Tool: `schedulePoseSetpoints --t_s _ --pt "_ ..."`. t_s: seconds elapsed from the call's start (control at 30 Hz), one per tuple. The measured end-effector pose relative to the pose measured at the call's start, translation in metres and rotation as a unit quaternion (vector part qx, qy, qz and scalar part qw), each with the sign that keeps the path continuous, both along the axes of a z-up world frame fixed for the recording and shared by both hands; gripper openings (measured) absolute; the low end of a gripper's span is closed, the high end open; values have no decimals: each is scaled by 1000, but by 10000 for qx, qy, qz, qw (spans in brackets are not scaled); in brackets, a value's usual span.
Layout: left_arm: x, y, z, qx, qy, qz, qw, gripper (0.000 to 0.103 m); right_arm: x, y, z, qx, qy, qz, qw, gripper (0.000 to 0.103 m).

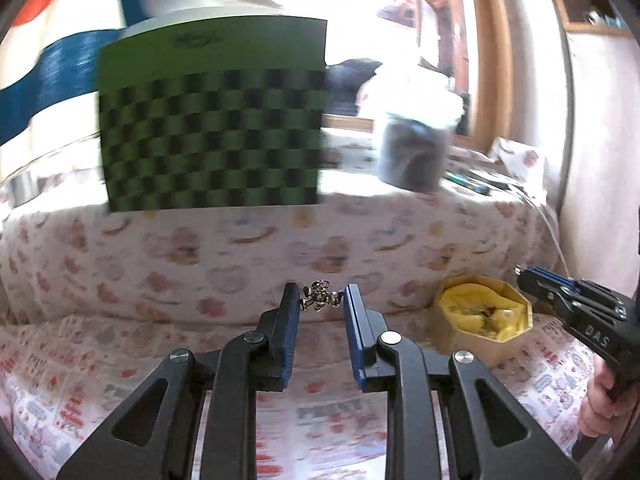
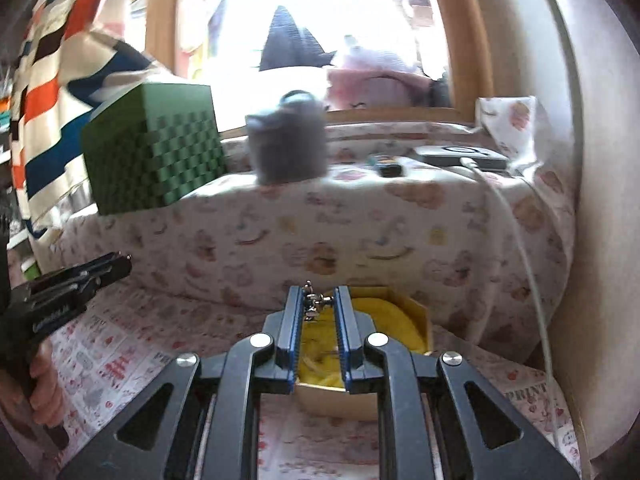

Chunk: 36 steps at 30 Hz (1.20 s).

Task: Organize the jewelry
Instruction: 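Carry both items over the gold box and open both tools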

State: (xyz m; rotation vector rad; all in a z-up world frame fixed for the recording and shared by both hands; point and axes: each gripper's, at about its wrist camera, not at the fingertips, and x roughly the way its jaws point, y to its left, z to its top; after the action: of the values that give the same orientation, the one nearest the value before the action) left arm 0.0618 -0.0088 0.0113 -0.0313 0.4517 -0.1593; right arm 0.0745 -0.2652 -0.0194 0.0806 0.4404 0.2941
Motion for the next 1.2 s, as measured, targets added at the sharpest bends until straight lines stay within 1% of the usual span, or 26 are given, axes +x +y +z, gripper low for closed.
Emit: schedulePoseSetpoints --t_s 0.13,0.27,0.4,0.5,0.63,0.77,0.97,1.07,1.2 --pt "7 -42 1 128 -23 -280 9995 21 7 -15 -4 73 103 -106 9999 14" --pt "13 -83 -3 223 23 -558 9982 21 15 -28 -3 471 373 -9 9982 14" --pt "27 -109 -12 52 307 -860 9958 21 19 -41 -5 873 586 96 9944 14" --pt "35 -122 -19 79 349 -899 9953 21 24 -48 -10 1055 752 93 9915 15" --pt "44 -129 -24 39 426 -885 9952 21 29 -51 -13 1144 850 96 9897 15" --pt "51 -127 -28 -180 574 -894 9942 21 31 -53 -13 1191 869 101 9890 15" --pt "53 -123 -31 -226 621 -875 9940 21 32 -50 -15 1099 900 64 9898 15" --pt "54 -123 -34 -271 700 -958 9926 21 34 -48 -17 1009 927 11 9906 15" --pt "55 -129 -36 -218 729 -1058 9915 21 36 -46 -21 967 993 17 9903 15"
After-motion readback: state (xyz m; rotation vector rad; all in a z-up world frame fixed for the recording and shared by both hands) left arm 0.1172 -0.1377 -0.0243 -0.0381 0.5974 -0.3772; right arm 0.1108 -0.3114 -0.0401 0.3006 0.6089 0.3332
